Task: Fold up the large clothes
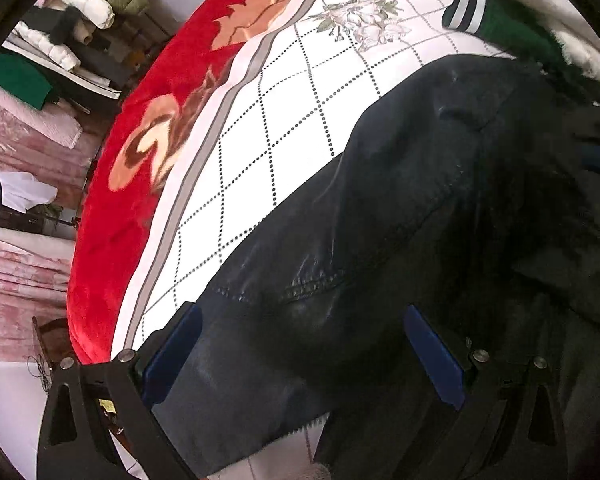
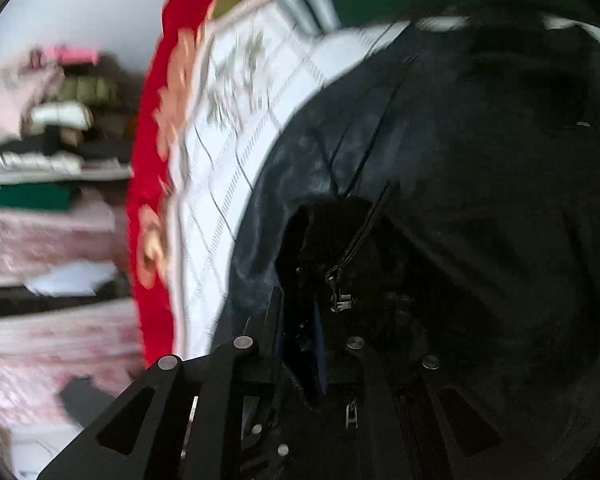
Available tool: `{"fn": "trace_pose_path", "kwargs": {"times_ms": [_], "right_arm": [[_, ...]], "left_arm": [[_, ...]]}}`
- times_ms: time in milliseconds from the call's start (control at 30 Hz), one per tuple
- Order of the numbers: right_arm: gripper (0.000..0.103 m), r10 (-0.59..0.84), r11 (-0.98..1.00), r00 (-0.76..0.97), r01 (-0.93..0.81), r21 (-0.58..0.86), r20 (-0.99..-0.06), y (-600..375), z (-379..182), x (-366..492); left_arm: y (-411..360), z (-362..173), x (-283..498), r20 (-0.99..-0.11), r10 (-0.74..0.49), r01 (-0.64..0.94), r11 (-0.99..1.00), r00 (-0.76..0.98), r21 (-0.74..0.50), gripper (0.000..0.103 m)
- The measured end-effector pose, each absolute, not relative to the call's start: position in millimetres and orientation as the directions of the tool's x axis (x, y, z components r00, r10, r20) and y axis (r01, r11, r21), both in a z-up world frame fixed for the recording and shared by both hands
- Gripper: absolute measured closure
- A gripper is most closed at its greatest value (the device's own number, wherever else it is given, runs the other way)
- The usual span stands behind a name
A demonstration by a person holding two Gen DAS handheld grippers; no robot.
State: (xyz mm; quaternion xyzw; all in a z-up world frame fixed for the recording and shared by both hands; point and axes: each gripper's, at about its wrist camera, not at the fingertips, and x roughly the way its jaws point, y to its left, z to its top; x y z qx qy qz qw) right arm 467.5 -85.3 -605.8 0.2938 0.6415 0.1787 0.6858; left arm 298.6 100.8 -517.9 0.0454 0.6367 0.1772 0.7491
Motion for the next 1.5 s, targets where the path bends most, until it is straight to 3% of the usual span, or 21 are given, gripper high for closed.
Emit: {"fn": "trace_pose_path", "kwargs": {"times_ms": [67, 133, 267, 367, 467, 633, 733, 1000, 1267, 1367, 1500], "right_arm": [[0.06, 0.588, 0.775, 0.168, 0.164, 0.611, -0.791, -118.7, -585.2, 453.3], [0.047, 0.493, 0.814, 0.2, 0.24, 0.53, -0.847, -165.9, -567.9, 420.8], [0.047, 0.167, 0.904, 0.096, 0.381, 0.192, -0.981, -247.4, -576.8, 358.7], [0.047, 0.108, 0.903, -0.009, 0.419, 0.094, -0.994, -283.7, -616.5, 333.3], [0.048, 0.068, 0.938, -0.069, 0.344, 0.041, -0.995, -285.0, -652.0, 333.1], [0.048, -0.095, 0.924, -0.02, 0.37, -0.096, -0.995, -293.4, -663.6, 332.7], [0.048, -0.055, 0.909, -0.061, 0.409, -0.075, -0.997, -299.6, -672.0, 325.9], [0.045, -0.029, 0.974, -0.04, 0.224, -0.038, -0.999, -230.6, -621.9, 304.0], [0.044, 0.125, 0.992, -0.086, 0.029, 0.123, -0.988, -129.7, -629.4, 284.8], [0.044, 0.155, 0.988, -0.104, -0.007, 0.157, -0.982, -91.2, -639.6, 287.5], [0.044, 0.162, 0.984, -0.119, -0.052, 0.169, -0.98, -63.2, -657.8, 303.8]], "left_arm": [[97.5, -505.8, 295.1, -0.946, 0.294, -0.208, 0.942, 0.139, 0.262, 0.0], [87.5, -495.8, 295.0, -0.952, 0.265, -0.196, 0.953, 0.156, 0.233, 0.0], [50.7, -498.7, 312.3, -0.95, 0.248, -0.152, 0.963, 0.19, 0.221, 0.0], [25.1, -513.4, 334.1, -0.93, 0.289, -0.134, 0.955, 0.227, 0.264, 0.0], [6.3, -534.4, 355.7, -0.91, 0.338, -0.125, 0.94, 0.241, 0.316, 0.0], [-4.0, -573.8, 364.8, -0.93, 0.344, -0.155, 0.933, 0.131, 0.324, 0.0], [0.5, -573.3, 361.8, -0.934, 0.337, -0.208, 0.928, 0.12, 0.309, 0.0], [58.1, -519.3, 288.8, -0.973, 0.213, -0.475, 0.868, 0.087, 0.147, 0.0], [185.4, -525.7, 113.3, -0.997, -0.017, -0.913, 0.401, 0.072, -0.073, 0.0], [217.7, -554.2, 56.7, -0.98, -0.096, -0.97, 0.156, 0.171, -0.185, 0.002], [246.5, -584.4, 12.2, -0.948, -0.098, -0.953, -0.067, 0.301, -0.296, 0.003]]}}
